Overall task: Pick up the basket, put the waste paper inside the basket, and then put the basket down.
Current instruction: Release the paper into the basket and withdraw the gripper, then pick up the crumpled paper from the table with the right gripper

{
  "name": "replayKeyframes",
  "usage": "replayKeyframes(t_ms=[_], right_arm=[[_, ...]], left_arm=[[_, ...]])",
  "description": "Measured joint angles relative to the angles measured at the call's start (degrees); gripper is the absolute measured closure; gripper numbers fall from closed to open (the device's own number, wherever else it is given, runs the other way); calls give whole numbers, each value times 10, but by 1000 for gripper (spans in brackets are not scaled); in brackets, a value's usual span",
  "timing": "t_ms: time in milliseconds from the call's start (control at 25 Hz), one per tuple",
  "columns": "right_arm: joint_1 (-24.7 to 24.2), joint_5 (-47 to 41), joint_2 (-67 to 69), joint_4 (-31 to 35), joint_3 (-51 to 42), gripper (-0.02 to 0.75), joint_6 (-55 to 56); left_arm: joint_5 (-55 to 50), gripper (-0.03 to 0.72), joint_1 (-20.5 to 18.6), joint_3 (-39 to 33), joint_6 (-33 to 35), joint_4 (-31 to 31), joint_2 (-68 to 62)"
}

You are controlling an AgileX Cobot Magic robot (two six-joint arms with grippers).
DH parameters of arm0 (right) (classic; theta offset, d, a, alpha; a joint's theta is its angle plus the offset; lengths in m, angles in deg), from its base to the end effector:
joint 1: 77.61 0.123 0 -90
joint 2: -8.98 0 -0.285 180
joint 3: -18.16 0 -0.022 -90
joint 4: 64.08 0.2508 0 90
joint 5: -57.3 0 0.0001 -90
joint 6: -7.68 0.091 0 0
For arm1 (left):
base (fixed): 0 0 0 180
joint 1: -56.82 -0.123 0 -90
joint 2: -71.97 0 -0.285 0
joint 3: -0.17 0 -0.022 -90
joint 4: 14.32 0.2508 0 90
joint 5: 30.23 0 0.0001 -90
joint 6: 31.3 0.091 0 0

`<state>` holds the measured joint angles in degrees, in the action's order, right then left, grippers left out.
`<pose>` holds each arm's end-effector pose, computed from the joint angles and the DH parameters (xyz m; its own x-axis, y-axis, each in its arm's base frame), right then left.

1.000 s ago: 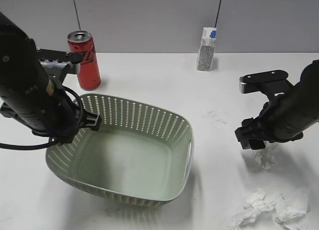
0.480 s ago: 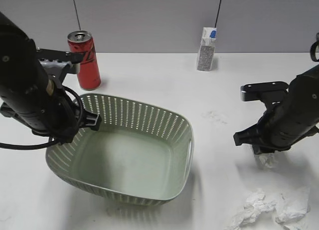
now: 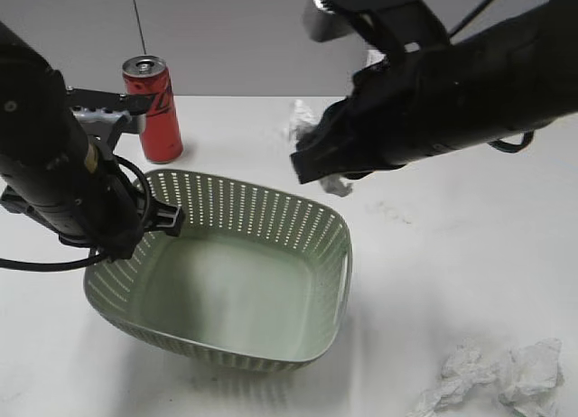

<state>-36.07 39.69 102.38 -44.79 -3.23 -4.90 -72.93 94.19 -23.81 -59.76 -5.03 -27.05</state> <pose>0.2347 0.2201 0.2623 -0.5662 -0.3658 -0.7386 -0.6614 0.7363 0.1425 0.2364 -0.1680 0.1988 -0.9288 0.2488 -0.2746 0.2574 0.9663 0.0052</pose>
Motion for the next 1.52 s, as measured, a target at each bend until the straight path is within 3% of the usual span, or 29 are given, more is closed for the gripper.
replayKeyframes(t_ms=[120,240,280,320,440,600,760,960,1080,1280,1520], right_arm=[[22,1,36,10,7,624,-7],[24,-6,63,21,13,289,-10],[24,-11,64,21,18,195,-10],[23,-23,64,20,23,153,-6],[3,-59,45,-15,38,139,50],[-58,-122,-17,-141,26,142,157],[-133,-165,-107,-223,-73,143,225],[-211,-129,-224,-249,-299,143,326],[-220,-80,-250,-250,-386,145,376],[-221,8,-224,-238,-417,146,397],[-221,75,-82,-254,-416,148,398]], left_arm=[[1,689,0,0,0,-2,0],[1,689,0,0,0,-6,0],[1,689,0,0,0,-6,0],[1,689,0,0,0,-6,0],[-4,689,0,0,0,-10,0],[-10,689,0,0,0,-11,0],[-10,689,0,0,0,-11,0],[-10,689,0,0,0,-11,0],[-8,689,0,0,0,-12,0],[-5,689,0,0,0,-12,0],[-3,689,0,0,0,-12,0]])
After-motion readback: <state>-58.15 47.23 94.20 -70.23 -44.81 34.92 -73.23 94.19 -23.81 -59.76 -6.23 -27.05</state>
